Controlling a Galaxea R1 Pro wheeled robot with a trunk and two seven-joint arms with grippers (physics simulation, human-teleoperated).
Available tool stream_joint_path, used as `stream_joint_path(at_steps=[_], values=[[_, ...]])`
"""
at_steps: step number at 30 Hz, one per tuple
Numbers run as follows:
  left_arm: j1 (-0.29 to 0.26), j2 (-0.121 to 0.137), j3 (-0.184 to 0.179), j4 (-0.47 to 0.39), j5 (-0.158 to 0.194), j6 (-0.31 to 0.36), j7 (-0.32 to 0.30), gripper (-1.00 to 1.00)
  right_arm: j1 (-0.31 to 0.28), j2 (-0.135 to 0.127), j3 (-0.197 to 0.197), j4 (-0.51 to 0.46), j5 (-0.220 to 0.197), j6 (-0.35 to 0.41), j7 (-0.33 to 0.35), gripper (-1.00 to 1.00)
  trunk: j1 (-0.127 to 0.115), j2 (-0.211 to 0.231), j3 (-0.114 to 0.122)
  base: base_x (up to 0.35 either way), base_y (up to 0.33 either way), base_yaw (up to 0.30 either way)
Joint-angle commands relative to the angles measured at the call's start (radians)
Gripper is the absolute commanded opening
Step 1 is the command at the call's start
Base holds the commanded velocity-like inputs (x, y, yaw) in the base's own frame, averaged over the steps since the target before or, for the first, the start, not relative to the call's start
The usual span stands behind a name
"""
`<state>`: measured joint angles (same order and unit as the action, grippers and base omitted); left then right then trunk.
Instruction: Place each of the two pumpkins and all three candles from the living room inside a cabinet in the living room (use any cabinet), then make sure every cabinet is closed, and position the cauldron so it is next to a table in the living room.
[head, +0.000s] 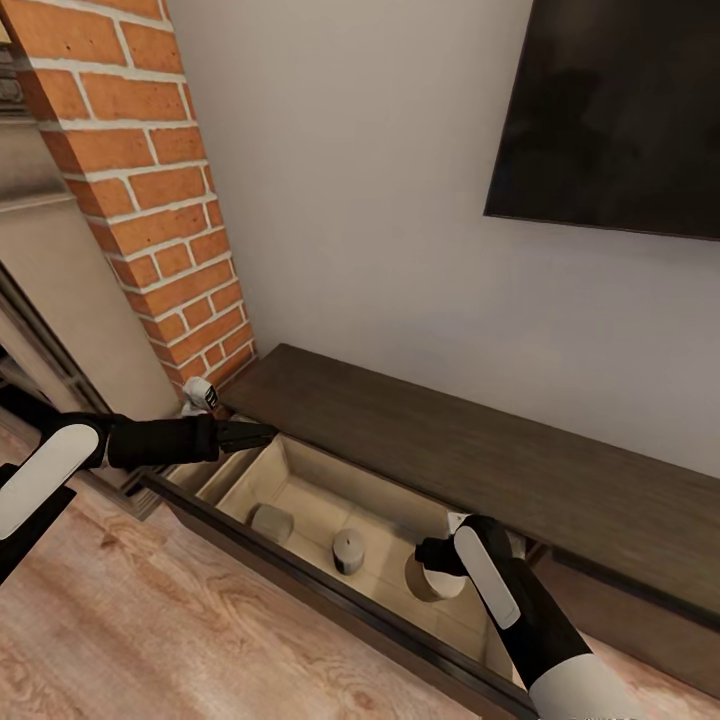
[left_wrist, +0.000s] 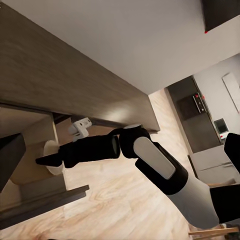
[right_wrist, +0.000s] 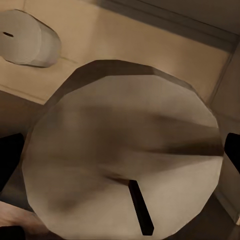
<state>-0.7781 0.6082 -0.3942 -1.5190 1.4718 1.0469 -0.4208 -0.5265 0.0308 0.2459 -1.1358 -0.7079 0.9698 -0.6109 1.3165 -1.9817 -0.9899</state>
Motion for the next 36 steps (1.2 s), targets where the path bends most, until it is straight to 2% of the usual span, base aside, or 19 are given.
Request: stream_joint_path(at_steps=[1, 8, 32, 36], values=[[-0.001, 0.001, -0.002, 0.0, -0.005, 0.0, -0.009, 1.0, -0.004, 0.0, 0.001, 0.008, -0.013, -0.015, -0.012, -1.0, 0.004, -0.008, -0.004, 0.0, 0.0, 0.0], [-0.001, 0.001, -0.002, 0.0, -0.005, 0.0, -0.009, 1.0, -0.015, -0.001, 0.001, 0.046, -0.013, -0.064, -0.008, -1.0, 0.031, -0.057, -0.026, 0.0, 0.0, 0.0], [-0.001, 0.001, -0.002, -0.002, -0.006, 0.0, -0.009, 1.0, -0.023, -0.003, -0.002, 0.075, -0.013, -0.074, -0.007, -1.0, 0.123, -0.225, -0.101, 0.0, 0.0, 0.0], [-0.001, 0.001, -0.002, -0.003, -0.006, 0.0, -0.009, 1.0, -0.04, -0.002, -0.002, 0.121, -0.013, -0.1, -0.006, -1.0, 0.138, -0.253, -0.114, 0.0, 0.0, 0.0]])
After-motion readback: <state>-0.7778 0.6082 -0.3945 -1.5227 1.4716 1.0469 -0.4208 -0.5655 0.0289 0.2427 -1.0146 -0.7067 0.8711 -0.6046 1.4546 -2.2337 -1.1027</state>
